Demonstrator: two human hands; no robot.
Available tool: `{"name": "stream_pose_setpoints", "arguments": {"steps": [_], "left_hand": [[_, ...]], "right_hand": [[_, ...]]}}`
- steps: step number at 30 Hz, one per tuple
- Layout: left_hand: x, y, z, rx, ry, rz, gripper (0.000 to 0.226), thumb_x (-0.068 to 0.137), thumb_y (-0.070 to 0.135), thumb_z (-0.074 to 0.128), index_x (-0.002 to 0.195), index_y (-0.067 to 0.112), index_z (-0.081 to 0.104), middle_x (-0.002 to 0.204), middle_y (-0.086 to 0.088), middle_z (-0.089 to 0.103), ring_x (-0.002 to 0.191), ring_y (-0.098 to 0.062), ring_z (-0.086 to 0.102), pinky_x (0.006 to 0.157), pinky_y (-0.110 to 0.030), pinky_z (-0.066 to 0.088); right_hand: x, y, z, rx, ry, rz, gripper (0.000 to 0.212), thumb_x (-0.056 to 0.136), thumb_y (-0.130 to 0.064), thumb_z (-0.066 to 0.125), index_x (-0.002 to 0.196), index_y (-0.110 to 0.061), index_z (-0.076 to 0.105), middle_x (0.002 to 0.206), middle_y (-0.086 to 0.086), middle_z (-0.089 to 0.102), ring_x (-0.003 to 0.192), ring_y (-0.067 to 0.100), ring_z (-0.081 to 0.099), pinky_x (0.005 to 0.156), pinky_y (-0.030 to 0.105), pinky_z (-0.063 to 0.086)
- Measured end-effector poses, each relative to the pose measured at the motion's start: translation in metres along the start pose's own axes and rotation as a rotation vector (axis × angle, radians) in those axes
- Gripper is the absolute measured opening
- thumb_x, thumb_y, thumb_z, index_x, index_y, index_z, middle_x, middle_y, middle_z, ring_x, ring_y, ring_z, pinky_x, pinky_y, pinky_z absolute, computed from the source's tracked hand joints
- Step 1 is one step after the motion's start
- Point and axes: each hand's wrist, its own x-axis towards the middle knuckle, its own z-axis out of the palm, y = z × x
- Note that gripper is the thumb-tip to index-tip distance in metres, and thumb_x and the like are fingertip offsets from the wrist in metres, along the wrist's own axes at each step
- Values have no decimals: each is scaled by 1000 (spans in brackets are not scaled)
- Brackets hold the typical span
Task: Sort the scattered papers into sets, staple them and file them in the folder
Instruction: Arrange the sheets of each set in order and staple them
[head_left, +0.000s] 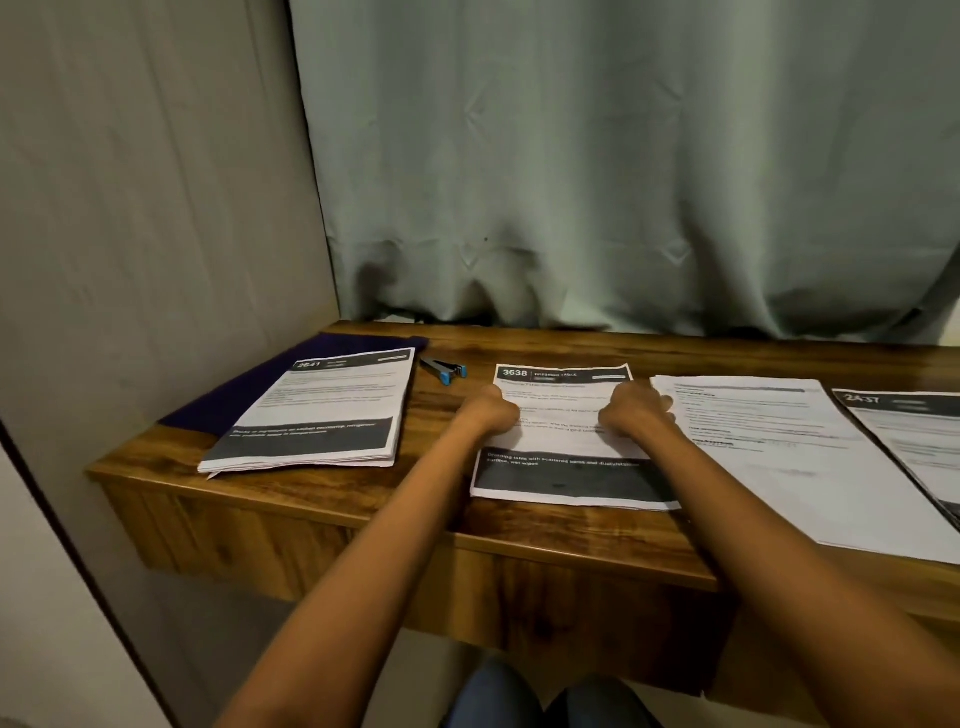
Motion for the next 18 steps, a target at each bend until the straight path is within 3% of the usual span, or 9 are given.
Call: {"name": "stream_pose_setpoints", "arguments": {"steps": [8, 11, 16, 18], "left_hand": [[5, 10, -9, -263, -92, -169, 39, 96, 2, 51, 134, -3, 40, 136, -19, 52, 122, -30, 53, 87, -33, 47], [4, 12, -3, -228, -94, -145, 35, 99, 5, 47, 133, -4, 43, 140, -17, 48, 127, -28, 49, 96, -30, 44], [9, -4, 1, -411, -77, -60, 32, 96, 2, 50, 129, 4, 48, 126, -8, 59, 109, -25, 61, 66, -26, 53], [16, -14, -3, -477, -18, 28, 28, 96, 3, 51, 124, 8, 50, 128, -9, 59, 105, -23, 62, 69, -27, 55]], "right_hand": [[7, 5, 5, 12, 35, 34, 53, 84, -17, 68, 130, -3, 47, 137, 14, 42, 123, 33, 39, 97, 41, 39], [5, 7, 5, 40, 39, 32, 57, 85, -16, 66, 135, -3, 42, 142, 13, 36, 127, 33, 35, 100, 42, 37], [9, 13, -1, 76, -25, 20, 64, 84, -23, 66, 137, -1, 39, 141, 15, 38, 127, 33, 37, 97, 38, 38], [11, 14, -8, 215, -31, 27, 58, 89, -31, 62, 134, -1, 42, 140, 16, 43, 127, 34, 40, 97, 39, 39]]}}
